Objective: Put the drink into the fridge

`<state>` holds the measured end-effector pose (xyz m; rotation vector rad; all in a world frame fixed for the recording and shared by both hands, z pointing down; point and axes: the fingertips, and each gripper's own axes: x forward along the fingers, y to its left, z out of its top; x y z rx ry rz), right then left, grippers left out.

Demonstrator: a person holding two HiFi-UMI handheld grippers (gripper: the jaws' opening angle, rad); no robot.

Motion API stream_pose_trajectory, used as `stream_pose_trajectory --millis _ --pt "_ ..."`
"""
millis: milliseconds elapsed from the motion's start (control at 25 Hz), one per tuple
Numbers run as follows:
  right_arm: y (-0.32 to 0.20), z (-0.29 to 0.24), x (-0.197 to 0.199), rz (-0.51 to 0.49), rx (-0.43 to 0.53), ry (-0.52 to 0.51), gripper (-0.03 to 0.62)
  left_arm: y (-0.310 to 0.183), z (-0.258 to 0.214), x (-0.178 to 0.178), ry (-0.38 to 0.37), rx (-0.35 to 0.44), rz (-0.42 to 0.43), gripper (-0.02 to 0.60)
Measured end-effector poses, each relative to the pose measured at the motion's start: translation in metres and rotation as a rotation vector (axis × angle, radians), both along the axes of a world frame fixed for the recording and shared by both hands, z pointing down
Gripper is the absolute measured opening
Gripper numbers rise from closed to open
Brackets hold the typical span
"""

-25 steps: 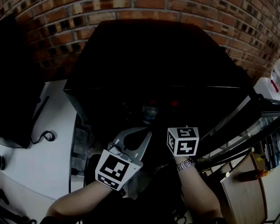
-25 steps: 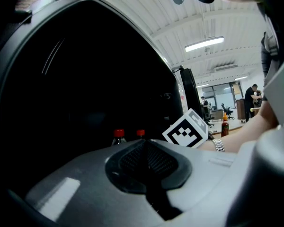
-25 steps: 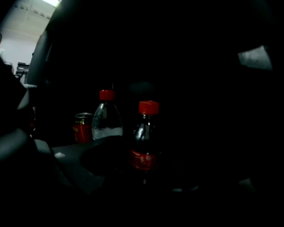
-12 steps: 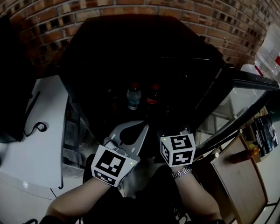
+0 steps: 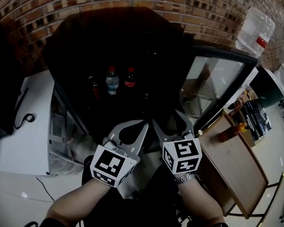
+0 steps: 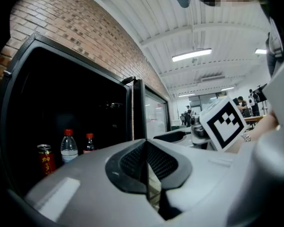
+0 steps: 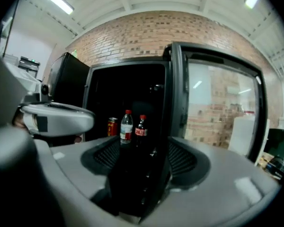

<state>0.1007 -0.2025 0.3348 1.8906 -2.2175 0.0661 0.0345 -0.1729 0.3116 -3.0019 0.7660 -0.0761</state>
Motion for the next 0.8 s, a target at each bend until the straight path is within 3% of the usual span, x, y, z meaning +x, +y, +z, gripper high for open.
stream_pose_trajectory --millis 800 --pt "0.168 -0.001 0.207 0.419 0.002 -0.019 0.31 0.135 -0.011 0.17 -0.006 0.051 0.326 0.005"
